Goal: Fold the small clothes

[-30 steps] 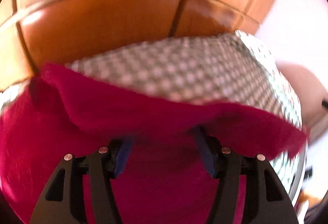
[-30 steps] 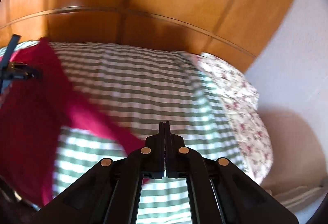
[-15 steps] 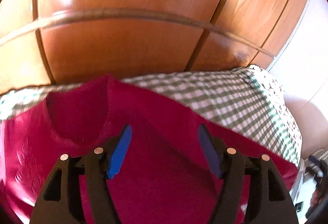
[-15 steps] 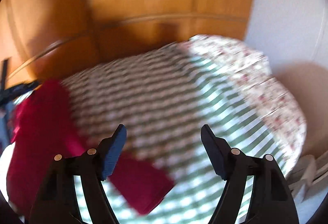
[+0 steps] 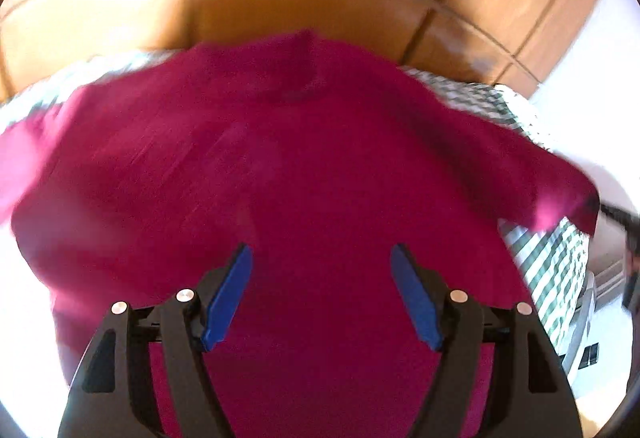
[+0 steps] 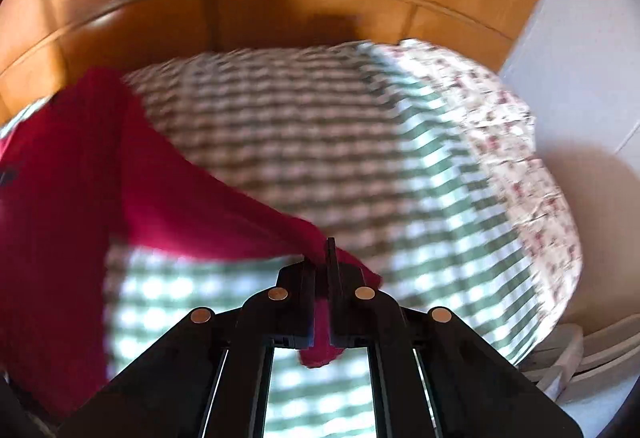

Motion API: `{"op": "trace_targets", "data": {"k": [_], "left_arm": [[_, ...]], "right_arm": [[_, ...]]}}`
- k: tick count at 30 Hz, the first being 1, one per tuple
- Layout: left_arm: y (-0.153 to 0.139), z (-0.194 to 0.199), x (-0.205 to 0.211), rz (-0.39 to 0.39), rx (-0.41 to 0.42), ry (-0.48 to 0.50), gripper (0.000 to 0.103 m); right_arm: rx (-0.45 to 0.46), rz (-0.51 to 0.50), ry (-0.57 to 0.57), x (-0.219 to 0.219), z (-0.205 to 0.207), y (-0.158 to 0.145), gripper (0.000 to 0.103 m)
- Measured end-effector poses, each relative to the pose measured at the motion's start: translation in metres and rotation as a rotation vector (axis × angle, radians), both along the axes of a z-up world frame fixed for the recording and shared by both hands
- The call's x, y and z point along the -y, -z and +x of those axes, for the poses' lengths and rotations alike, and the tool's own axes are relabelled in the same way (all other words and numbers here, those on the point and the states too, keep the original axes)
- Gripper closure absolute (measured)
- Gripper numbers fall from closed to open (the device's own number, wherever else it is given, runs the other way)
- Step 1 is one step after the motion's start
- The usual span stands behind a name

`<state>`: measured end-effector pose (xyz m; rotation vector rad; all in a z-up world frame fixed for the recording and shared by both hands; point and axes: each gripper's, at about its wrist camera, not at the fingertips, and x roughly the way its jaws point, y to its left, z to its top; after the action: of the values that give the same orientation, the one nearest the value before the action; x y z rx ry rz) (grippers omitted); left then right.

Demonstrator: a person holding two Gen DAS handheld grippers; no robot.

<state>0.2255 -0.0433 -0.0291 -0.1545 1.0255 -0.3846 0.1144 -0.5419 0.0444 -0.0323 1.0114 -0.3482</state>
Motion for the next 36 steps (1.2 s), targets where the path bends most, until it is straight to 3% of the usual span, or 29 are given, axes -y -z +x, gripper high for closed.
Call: {"op": "trace_targets", "data": {"k": [4,5,6,8,10,13,17,20,22,23,24,25,27,28,30,32,34,36], "left_arm": [[0.009,-0.028,-0.040,-0.005,-0.037,-0.081,0.031],[0.010,-0.033,-0.043,0.001,-0.034,-0.094,0.031],[0.008,-0.042,-0.053,0.007,-0.029,-0.115,0.031],[0.007,-0.051,-0.067,0.003,-0.027,-0.142,0.028],[0.007,-0.060,-0.085,-0.012,-0.037,-0.188,0.028],[0.012,-0.072,-0.110,-0.029,-0.062,-0.260,0.028],[0.017,-0.086,-0.120,-0.029,-0.079,-0.308,0.028],[0.015,-0.095,-0.117,-0.026,-0.082,-0.306,0.028],[0.013,-0.099,-0.116,-0.028,-0.080,-0.301,0.028],[0.013,-0.103,-0.117,-0.032,-0.083,-0.301,0.028],[0.013,-0.105,-0.118,-0.035,-0.086,-0.304,0.028],[0.012,-0.109,-0.121,-0.039,-0.088,-0.310,0.028],[0.012,-0.121,-0.129,-0.037,-0.091,-0.316,0.028],[0.012,-0.123,-0.130,-0.032,-0.091,-0.319,0.028],[0.013,-0.131,-0.136,-0.019,-0.099,-0.315,0.028],[0.017,-0.142,-0.144,0.002,-0.110,-0.324,0.028],[0.020,-0.149,-0.154,0.006,-0.121,-0.335,0.028],[0.022,-0.162,-0.163,0.004,-0.127,-0.348,0.028]], "right_arm": [[0.020,-0.045,0.127,0.043,0.051,-0.002,0.099],[0.032,-0.040,0.153,0.052,0.062,-0.002,0.088],[0.045,-0.057,0.188,0.062,0.075,-0.001,0.052],[0.088,-0.064,0.279,0.074,0.081,0.000,0.012],[0.130,0.007,0.332,0.081,0.075,0.002,0.012],[0.200,0.222,0.387,0.078,0.048,0.018,0.017],[0.247,0.593,0.434,0.062,0.017,0.074,0.036],[0.253,0.699,0.492,0.059,0.021,0.112,0.042],[0.306,0.703,0.510,0.059,0.030,0.117,0.042],[0.310,0.706,0.505,0.059,0.037,0.116,0.050],[0.282,0.675,0.496,0.058,0.050,0.114,0.081],[0.244,0.607,0.493,0.057,0.059,0.112,0.094],[0.210,0.413,0.458,0.051,0.076,0.098,0.098],[0.200,0.323,0.458,0.051,0.082,0.092,0.098],[0.160,0.243,0.487,0.057,0.089,0.091,0.098],[0.123,0.222,0.473,0.054,0.095,0.093,0.098],[0.143,0.250,0.452,0.049,0.087,0.091,0.089],[0.178,0.312,0.416,0.039,0.071,0.085,0.051]]}}
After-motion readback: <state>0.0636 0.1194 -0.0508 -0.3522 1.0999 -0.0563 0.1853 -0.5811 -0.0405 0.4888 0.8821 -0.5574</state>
